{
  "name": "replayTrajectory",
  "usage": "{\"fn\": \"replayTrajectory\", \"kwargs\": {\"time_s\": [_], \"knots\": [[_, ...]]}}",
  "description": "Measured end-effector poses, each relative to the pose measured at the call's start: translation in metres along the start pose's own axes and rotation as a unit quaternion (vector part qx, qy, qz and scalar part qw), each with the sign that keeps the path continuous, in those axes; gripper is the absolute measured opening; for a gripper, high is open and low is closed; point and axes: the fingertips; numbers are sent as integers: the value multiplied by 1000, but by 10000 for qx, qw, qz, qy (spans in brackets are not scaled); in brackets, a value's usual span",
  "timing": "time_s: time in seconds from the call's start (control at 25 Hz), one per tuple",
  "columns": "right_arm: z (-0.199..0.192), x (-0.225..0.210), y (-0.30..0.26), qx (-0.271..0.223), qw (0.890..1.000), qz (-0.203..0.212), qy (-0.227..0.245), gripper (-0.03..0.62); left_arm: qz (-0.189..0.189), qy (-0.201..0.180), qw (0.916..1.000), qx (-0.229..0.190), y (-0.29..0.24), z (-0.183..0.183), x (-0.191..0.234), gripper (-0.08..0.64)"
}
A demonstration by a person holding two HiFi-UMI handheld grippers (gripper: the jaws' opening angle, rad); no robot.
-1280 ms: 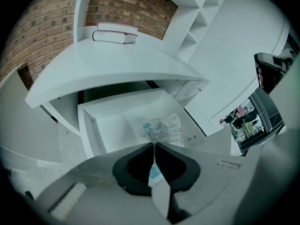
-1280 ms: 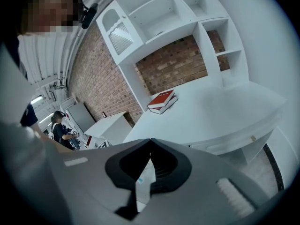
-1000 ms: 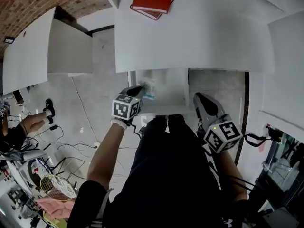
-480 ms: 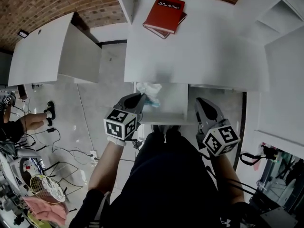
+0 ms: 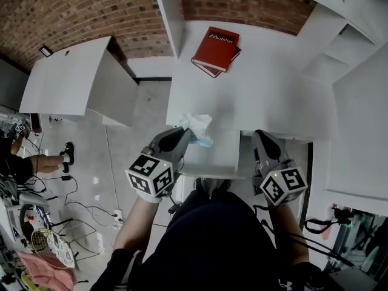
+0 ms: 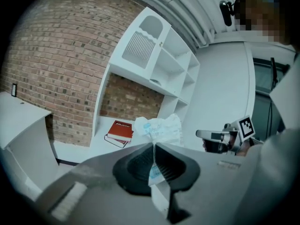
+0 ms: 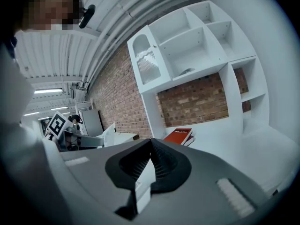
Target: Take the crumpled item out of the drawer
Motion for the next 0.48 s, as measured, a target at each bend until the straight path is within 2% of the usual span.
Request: {"fn": "replayTrajectory", "kwargs": {"time_s": [0.36, 0.48], "knots": [[45, 13, -12, -541, 9980, -7, 329, 3, -29, -22, 9964, -847, 9, 68, -11, 14], [57, 19, -17, -679, 9969, 36, 397, 3, -82, 129, 9948, -1009, 7, 81, -12, 14]]}}
Point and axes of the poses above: the fingertips, and each gripper's own axes: y backward along the fingers, x to its left, z out of its top, and after that the axes turned 14 degrees about -x, right-handed
